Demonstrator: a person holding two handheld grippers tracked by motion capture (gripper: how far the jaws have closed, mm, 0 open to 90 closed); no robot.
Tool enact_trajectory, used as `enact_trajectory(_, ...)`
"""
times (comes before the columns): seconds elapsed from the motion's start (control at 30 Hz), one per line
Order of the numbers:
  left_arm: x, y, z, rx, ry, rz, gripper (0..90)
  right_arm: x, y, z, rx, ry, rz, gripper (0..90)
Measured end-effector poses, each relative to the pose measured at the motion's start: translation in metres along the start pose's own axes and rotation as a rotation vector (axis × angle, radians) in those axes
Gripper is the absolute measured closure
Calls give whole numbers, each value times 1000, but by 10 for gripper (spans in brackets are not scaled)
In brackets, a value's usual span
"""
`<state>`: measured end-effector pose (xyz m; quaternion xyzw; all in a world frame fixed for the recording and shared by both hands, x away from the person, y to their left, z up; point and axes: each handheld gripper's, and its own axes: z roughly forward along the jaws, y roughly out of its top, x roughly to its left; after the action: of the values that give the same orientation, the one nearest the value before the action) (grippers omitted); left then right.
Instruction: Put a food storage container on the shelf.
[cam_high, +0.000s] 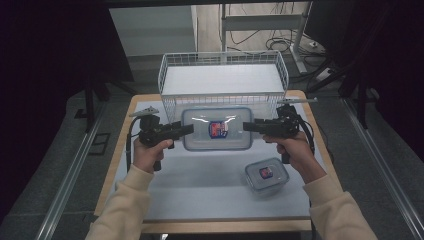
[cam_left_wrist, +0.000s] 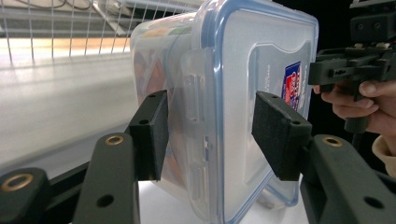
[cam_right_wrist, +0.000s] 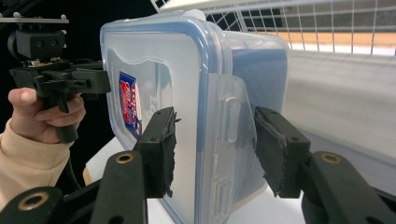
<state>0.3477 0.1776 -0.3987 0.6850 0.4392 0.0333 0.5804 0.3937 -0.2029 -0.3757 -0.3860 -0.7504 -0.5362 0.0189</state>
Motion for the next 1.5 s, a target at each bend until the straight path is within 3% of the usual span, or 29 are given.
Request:
enact_trajectory(0.63,-9,33,-7,-42,-10,49,482,12,32,-14,-48,-4,-48,500)
enact_trajectory(1.5,-10,81,0,-66,-28,91,482,12,77,-26,-75,-26,-81,500)
